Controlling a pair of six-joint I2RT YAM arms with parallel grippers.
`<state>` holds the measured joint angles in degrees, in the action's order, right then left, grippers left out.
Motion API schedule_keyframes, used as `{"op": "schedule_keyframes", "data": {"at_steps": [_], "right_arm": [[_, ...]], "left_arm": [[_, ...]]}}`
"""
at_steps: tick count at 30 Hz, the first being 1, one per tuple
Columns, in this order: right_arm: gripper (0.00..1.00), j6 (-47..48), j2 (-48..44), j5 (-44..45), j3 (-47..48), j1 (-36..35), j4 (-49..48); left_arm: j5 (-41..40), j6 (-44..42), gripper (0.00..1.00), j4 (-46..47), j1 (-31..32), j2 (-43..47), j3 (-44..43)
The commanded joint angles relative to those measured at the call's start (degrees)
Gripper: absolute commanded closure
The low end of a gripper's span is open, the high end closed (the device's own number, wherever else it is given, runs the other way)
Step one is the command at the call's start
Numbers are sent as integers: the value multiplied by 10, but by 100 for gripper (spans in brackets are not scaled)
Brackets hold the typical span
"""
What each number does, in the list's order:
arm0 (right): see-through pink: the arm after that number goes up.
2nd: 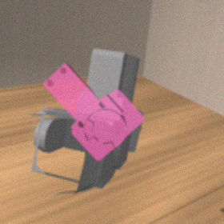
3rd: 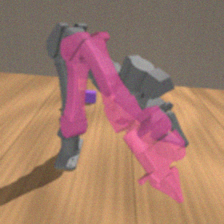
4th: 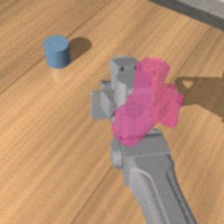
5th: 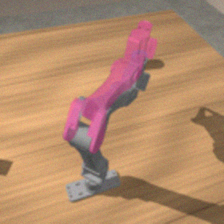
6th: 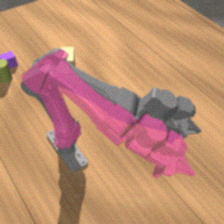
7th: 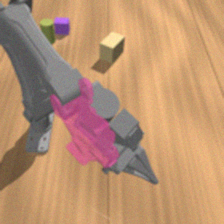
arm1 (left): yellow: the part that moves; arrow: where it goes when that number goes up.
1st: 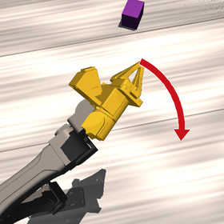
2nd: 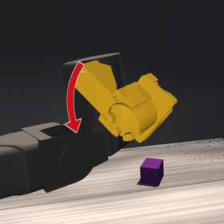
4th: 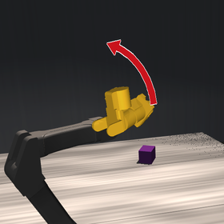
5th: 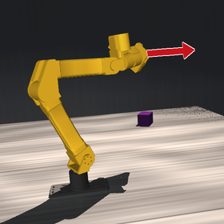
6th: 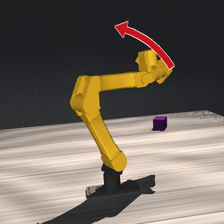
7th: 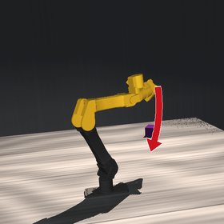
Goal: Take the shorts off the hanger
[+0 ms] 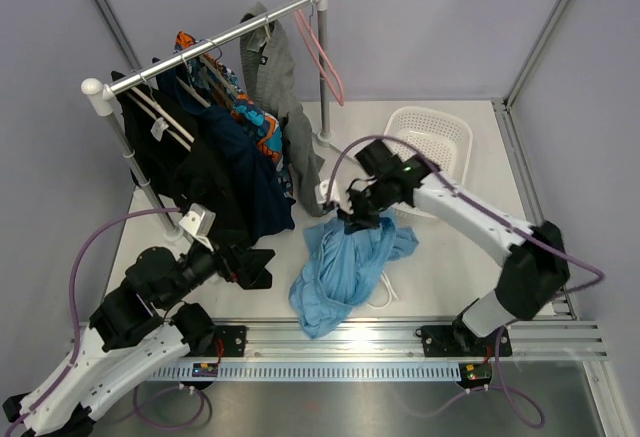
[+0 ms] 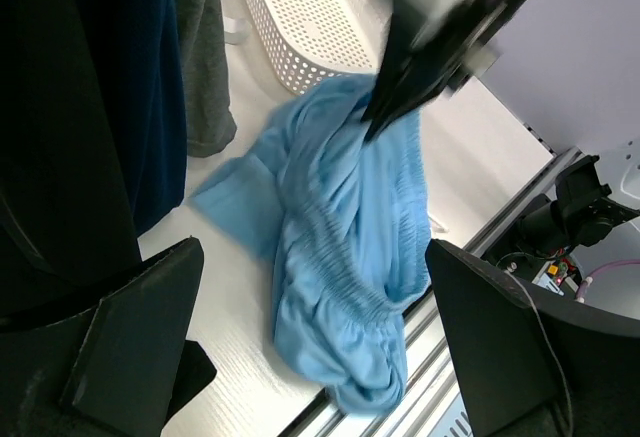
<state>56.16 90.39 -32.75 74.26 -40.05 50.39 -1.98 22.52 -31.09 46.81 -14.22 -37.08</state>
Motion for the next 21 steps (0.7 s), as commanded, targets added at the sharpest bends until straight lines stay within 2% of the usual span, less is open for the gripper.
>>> {"op": "schedule_keyframes", "data": {"at_steps": [1, 3, 6, 12, 14, 17, 21], "right_arm": [[100, -35, -107, -151, 80, 59, 69], [100, -74, -156, -186, 85, 93, 43], [100, -201, -193, -210, 124, 186, 2], [100, -371, -218, -258, 205, 354, -119], [100, -396, -204, -258, 232, 417, -156], [100, -411, -175, -235, 264, 459, -183], [100, -441, -88, -197, 298, 471, -220]], "left_arm": [[-13, -3, 1, 25, 1, 7, 0], [-14, -5, 1, 27, 1, 6, 0], [-14, -9, 1, 28, 1, 5, -1], [-12, -16, 1, 31, 1, 3, -3], [-11, -20, 1, 31, 1, 2, -4], [-8, -25, 1, 36, 1, -1, -6], [-3, -27, 1, 45, 1, -11, -10]]}}
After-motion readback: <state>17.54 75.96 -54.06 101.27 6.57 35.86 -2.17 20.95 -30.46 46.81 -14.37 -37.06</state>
